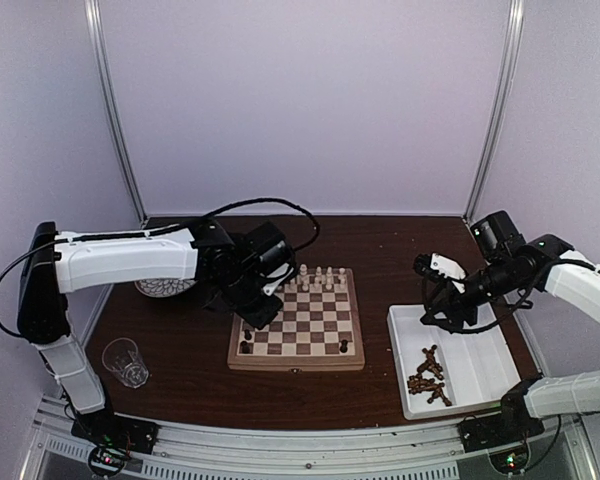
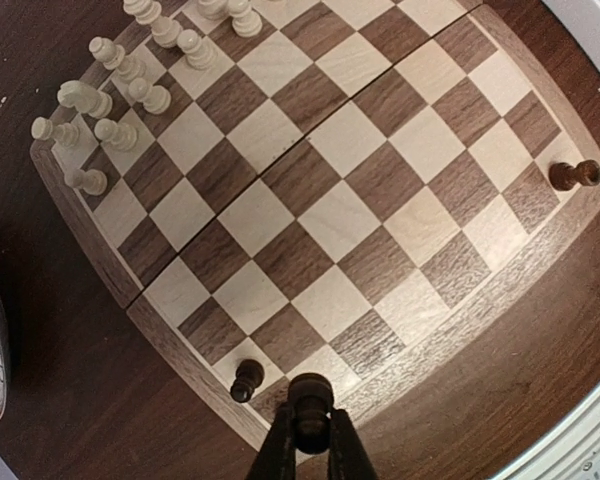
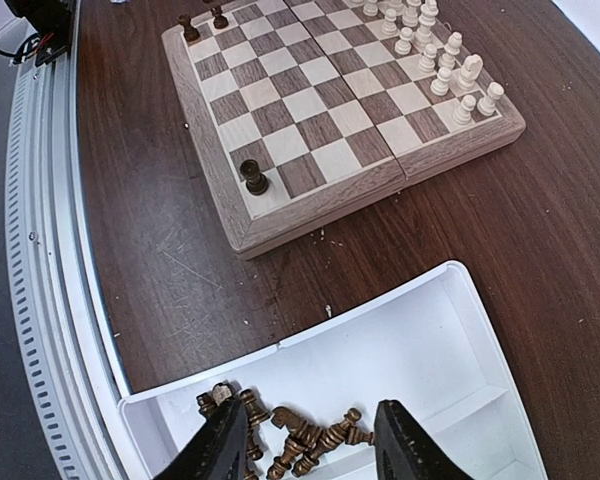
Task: Set up the chess pieces on the board
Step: Place the pawn at g7.
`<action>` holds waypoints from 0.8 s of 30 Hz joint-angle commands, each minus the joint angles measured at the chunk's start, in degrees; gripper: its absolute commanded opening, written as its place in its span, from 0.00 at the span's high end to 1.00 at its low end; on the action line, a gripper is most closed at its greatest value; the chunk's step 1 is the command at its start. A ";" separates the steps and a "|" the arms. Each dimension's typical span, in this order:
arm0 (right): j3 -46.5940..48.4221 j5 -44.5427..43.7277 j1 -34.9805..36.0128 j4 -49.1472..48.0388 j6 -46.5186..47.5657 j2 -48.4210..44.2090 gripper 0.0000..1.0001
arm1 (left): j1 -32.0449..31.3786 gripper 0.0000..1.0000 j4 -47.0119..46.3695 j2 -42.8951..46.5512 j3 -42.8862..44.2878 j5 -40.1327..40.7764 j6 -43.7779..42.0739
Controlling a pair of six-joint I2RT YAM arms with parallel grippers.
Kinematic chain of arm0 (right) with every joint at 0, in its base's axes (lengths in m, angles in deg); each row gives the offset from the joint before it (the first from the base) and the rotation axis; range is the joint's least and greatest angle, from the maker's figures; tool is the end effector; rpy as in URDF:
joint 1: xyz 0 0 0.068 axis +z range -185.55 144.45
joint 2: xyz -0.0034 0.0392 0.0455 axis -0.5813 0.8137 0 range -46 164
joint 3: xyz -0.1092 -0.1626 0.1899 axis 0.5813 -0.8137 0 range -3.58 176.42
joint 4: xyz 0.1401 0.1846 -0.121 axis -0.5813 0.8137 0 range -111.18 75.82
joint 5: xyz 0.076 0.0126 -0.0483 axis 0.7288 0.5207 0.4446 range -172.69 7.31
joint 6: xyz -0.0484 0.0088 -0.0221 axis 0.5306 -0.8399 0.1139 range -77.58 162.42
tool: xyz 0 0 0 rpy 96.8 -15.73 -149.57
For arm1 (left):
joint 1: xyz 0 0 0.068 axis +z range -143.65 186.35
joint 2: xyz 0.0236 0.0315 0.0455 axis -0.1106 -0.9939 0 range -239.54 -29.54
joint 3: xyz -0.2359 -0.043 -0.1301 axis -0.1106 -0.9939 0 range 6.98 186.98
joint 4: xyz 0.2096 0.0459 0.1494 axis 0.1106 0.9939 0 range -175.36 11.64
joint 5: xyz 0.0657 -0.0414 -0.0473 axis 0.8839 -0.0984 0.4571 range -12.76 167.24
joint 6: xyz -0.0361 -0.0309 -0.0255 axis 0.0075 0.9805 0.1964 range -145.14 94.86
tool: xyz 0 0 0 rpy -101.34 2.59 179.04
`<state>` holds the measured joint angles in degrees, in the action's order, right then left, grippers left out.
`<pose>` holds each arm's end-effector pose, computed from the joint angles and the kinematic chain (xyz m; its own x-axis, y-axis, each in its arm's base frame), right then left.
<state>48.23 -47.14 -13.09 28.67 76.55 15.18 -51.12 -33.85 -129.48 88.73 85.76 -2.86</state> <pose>0.1741 0.0942 0.2756 -0.3286 -0.6297 -0.7039 -0.9303 0.3442 0.1264 0.1953 -0.2964 0.2516 -0.7724 0.5136 -0.3738 0.5547 0.8320 -0.0030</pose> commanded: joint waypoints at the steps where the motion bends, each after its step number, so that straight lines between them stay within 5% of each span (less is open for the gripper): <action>1: -0.37 -0.38 -0.30 -0.91 0.50 0.01 0.53 | -0.06 0.98 -0.59 -1.94 -0.54 3.30 -2.24; 24: -0.57 0.20 -0.29 -1.18 0.33 1.21 0.53 | 3.24 0.98 -10.02 -3.92 -8.46 -4.09 1.36</action>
<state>48.19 -47.12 -13.09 28.23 76.73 16.17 -48.59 -40.30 -132.87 81.23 82.61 -2.53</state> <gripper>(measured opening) 0.474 0.091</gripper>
